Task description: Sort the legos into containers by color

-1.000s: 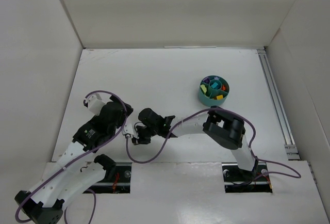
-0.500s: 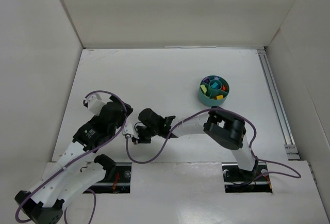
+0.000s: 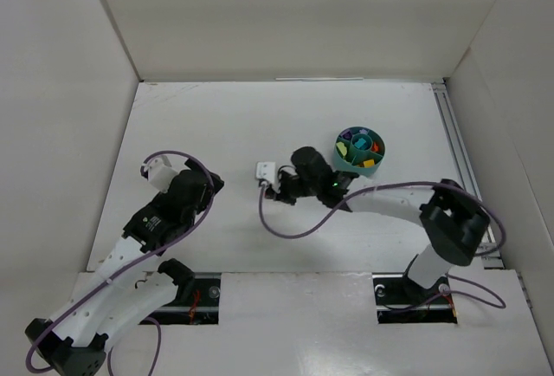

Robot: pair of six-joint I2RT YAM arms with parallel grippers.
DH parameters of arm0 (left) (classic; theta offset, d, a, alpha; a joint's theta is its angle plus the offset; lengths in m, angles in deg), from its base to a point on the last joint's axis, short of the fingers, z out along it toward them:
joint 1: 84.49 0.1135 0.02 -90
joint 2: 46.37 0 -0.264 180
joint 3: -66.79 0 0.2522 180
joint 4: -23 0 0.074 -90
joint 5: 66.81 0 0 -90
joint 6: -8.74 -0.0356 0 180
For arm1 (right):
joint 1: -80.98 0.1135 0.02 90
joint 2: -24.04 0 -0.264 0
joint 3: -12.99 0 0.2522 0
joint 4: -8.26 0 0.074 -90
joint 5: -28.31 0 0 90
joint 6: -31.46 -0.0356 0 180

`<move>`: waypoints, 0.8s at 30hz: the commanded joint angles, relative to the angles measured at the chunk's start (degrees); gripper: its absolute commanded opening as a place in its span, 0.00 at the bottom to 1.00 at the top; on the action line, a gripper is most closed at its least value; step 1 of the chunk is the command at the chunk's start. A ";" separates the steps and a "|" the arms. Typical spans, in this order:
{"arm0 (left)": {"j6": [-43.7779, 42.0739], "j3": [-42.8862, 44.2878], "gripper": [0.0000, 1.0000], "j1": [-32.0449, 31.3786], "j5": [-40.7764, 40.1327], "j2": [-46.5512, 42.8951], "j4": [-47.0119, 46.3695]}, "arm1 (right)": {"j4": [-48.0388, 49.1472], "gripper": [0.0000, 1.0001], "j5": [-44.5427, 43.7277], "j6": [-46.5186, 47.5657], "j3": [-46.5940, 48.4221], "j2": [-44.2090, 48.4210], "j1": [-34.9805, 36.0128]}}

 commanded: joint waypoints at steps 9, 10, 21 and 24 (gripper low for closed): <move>-6.39 -0.42 1.00 0.09 1.35 3.75 -9.16 | -7.88 0.12 -5.93 0.36 -8.85 26.76 -30.75; -7.26 -0.42 1.00 0.09 1.35 5.23 -10.47 | -9.11 0.13 -7.34 -0.59 -8.84 27.29 -32.86; -12.01 3.17 1.00 0.09 2.40 14.20 -14.70 | -13.87 0.13 -5.60 -4.91 -3.49 22.38 -50.20; -12.55 3.88 1.00 0.09 2.93 16.14 -15.23 | -13.87 0.13 -5.60 -4.91 -2.00 19.75 -50.20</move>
